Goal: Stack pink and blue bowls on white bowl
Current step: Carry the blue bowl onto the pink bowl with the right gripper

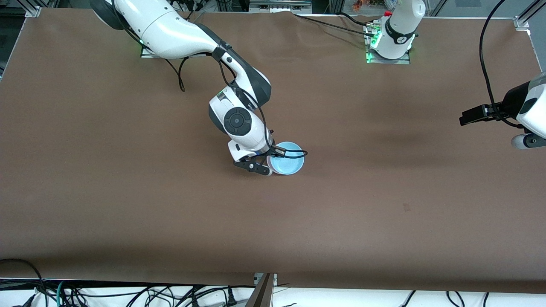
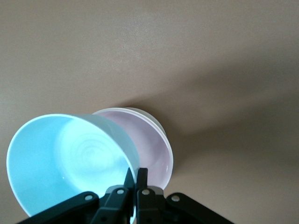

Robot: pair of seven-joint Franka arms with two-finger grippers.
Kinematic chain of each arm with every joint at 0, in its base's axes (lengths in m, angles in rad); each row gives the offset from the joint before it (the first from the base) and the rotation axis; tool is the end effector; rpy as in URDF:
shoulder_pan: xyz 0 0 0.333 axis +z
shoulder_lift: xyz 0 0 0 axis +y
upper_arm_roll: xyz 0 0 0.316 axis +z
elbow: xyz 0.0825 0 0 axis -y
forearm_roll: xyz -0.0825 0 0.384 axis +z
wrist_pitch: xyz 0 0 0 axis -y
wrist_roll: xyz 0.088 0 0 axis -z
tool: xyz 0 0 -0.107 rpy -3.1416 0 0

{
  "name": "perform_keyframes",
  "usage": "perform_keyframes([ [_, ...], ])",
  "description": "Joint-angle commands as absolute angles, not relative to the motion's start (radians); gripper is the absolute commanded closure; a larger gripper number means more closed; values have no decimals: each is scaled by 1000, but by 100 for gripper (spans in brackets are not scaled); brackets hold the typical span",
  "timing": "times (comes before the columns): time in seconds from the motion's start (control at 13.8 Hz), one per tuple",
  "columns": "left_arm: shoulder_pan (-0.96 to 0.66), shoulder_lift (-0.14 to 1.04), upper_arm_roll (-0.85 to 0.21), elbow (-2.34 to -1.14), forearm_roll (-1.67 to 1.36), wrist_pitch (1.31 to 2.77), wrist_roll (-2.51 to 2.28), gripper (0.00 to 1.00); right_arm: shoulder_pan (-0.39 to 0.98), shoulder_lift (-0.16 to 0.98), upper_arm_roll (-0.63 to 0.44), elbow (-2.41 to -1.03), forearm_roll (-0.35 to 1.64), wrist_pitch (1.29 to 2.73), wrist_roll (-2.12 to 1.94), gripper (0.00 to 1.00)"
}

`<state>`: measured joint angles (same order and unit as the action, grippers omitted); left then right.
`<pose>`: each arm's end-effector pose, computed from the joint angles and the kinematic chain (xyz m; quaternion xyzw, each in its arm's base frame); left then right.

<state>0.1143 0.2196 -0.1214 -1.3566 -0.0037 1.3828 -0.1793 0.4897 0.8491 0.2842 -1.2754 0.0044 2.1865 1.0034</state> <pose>0.5992 0.0036 0.5828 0.9916 0.0856 -0.0967 0.0061 0.5796 0.4884 0.2638 -0.9795 0.1652 0.0531 0.1021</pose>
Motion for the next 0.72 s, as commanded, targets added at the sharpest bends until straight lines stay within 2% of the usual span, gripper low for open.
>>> perform_keyframes([
  [0.0, 124, 233, -126, -1324, -14, 1365, -156, 0, 494, 851, 282, -1265, 9, 2168, 1019, 100],
  [0.29, 124, 233, -126, -1324, -14, 1367, -156, 0, 488, 845, 282, -1318, 3, 2166, 1005, 100],
  [0.65, 124, 233, -126, -1324, -15, 1367, -156, 0, 488, 844, 282, -1319, 9, 2167, 1019, 100],
])
